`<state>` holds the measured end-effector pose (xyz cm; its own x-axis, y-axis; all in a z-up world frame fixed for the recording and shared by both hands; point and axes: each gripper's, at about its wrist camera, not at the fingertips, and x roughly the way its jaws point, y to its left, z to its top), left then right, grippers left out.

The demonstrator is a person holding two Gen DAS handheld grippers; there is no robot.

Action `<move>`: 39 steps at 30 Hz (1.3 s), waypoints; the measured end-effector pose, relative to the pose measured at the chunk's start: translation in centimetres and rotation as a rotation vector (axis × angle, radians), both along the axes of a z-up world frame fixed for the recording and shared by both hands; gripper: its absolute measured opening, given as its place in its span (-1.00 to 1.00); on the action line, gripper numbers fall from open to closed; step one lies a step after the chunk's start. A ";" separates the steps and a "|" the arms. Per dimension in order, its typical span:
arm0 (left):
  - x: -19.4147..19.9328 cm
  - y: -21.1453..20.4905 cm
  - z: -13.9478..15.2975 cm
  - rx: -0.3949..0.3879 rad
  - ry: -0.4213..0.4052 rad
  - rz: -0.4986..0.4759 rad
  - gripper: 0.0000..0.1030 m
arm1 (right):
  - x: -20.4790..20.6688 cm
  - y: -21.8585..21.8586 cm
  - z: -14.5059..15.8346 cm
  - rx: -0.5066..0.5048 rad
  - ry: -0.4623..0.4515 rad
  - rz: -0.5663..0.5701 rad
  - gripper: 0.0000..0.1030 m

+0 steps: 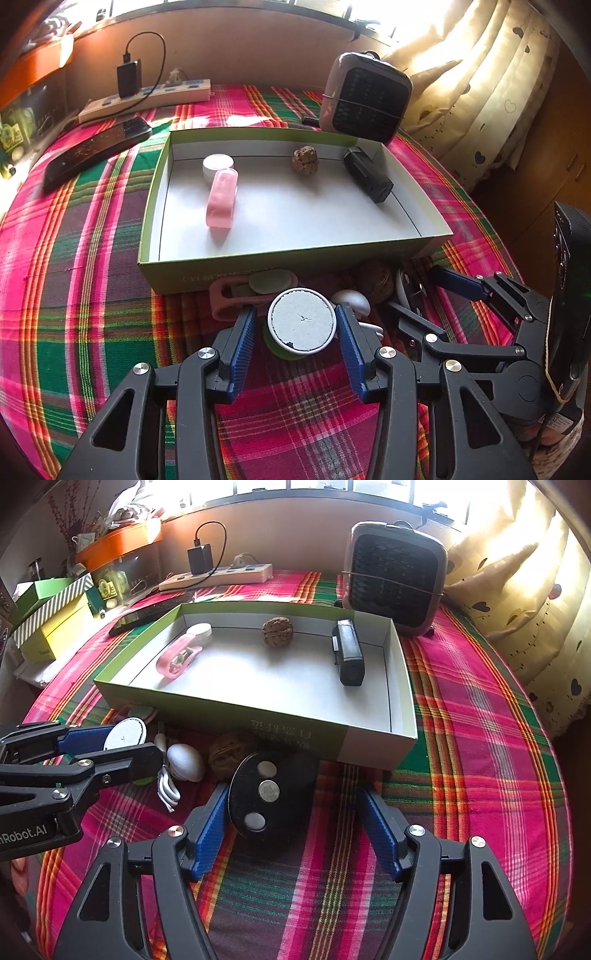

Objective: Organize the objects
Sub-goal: 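Grasp the white-topped green spool with the left gripper while the right gripper grasps the black oval object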

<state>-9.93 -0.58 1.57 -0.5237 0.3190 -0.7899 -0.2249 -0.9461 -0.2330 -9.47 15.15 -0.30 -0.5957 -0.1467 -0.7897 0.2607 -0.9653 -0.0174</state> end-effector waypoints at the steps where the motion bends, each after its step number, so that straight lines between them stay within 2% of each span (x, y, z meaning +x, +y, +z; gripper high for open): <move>1: 0.0 0.0 0.0 0.000 0.000 0.003 -0.17 | 0.0 0.0 0.0 0.000 0.000 0.001 0.33; 5: 0.1 0.0 0.0 0.004 0.003 0.011 -0.19 | 0.1 0.1 0.0 -0.007 0.000 0.003 0.27; 10: 0.1 0.0 0.1 0.016 0.003 0.007 -0.40 | 0.2 0.2 0.2 -0.010 0.006 0.001 0.08; 17: 0.3 -0.2 0.1 0.025 -0.001 0.012 -0.41 | 0.4 0.3 0.3 -0.017 0.008 0.001 -0.25; 39: 0.9 -0.8 0.1 0.030 0.005 0.015 -0.42 | 0.9 0.4 0.4 -0.030 0.010 0.003 -0.29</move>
